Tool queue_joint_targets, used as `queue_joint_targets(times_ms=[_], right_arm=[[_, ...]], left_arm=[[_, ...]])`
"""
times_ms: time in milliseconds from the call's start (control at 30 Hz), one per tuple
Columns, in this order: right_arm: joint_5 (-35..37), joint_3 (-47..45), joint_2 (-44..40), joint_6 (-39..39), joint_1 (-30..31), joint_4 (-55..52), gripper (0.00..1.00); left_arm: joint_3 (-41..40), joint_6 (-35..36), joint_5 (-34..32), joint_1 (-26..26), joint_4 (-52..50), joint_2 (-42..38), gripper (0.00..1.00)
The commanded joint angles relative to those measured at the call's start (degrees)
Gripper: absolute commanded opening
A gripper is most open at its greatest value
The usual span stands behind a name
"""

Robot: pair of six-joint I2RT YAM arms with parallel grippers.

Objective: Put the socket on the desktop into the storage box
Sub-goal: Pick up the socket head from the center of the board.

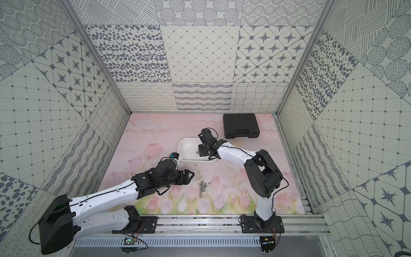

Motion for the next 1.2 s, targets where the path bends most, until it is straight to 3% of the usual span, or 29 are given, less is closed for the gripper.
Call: queue_joint_targets(times_ms=[0, 233, 400, 500, 867, 1167], right_arm=[[-0.68, -1.18, -5.85, -0.1, 0.6, -0.73, 0.53], [2.78, -20.13, -26.51, 2.74, 1.62, -2.15, 0.53], [5.33, -33.61, -42.61, 5.98, 5.51, -2.98, 0.54], [5.42, -38.79, -46.99, 7.77, 8.13, -2.27, 0.54], [6.42, -39.95, -33.04, 8.17, 13.01, 0.2, 0.53], [8.05, -39.1, -28.95, 7.67, 13.11, 1.11, 0.5]], left_arm=[[-0.26, -0.17, 0.01, -0.04, 1.52, -0.58, 0.87], [-0.45, -0.35, 0.24, -0.06, 2.01, -0.34, 0.87], [-0.18, -0.16, -0.15, -0.19, 1.97, 0.44, 0.87], [0.04, 0.05, -0.61, -0.15, 1.99, 0.72, 0.87], [0.29, 0.41, -0.99, -0.15, 1.67, 1.76, 0.87], [0.18, 0.3, -0.71, -0.24, 1.61, 1.27, 0.87]])
